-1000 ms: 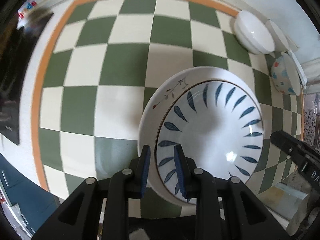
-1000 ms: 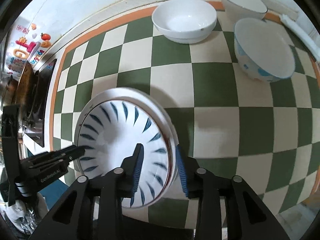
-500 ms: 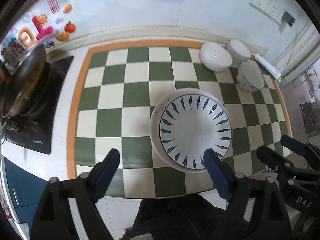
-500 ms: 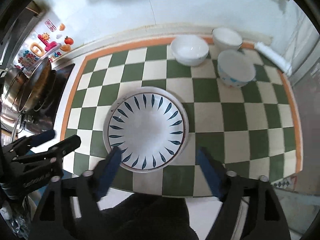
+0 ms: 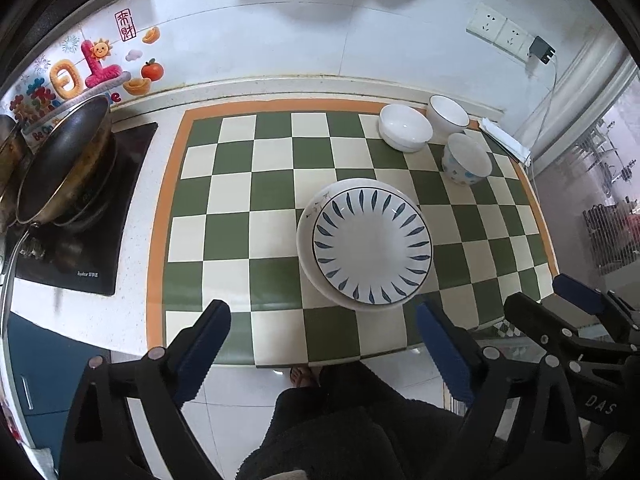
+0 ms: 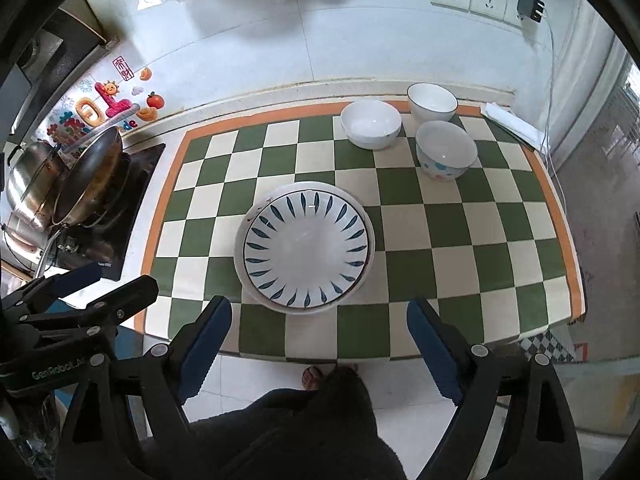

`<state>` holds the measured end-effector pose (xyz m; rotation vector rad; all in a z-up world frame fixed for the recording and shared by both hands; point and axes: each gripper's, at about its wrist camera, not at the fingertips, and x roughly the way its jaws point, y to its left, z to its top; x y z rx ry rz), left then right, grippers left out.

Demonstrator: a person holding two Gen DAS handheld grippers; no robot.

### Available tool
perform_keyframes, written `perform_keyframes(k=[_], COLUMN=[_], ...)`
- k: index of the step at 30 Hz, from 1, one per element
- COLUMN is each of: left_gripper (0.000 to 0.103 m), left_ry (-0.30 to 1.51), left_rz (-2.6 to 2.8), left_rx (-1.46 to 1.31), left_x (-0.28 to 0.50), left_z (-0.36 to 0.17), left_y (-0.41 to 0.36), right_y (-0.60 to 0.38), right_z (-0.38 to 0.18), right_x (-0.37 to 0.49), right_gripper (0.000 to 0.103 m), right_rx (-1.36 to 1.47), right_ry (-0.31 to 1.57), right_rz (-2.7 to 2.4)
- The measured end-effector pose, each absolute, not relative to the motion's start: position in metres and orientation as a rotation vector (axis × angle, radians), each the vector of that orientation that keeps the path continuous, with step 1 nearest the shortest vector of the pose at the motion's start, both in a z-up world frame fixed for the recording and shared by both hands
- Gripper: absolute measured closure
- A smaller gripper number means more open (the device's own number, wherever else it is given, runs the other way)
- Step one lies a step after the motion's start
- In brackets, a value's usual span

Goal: Organize plates and bowls
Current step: 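Open both grippers and withdraw from the plate stack, then move both grippers to a plain white bowl and close them on its rim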

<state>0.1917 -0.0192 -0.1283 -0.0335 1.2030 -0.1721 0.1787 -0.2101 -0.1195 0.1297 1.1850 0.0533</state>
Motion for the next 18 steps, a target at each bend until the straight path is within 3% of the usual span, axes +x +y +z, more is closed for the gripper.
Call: perform_keyframes(k=[9, 18], left_gripper=[0.008, 0.008], left_ry=[1.196, 1.221], left_rz=[-0.172, -0.218], left_rx=[-0.033, -0.079], left_x=[0.217, 0.33], left_z=[-0.13, -0.151], left_y=[-0.043, -0.104], right_y=[-0.239, -0.318], right_z=[-0.128, -0.153], right_x=[0.2, 0.311], right_gripper=[0.01, 0.01], right_rx=[0.231, 0.386], right_ry=[1.191, 1.206], right_rz=[0.11, 0.18])
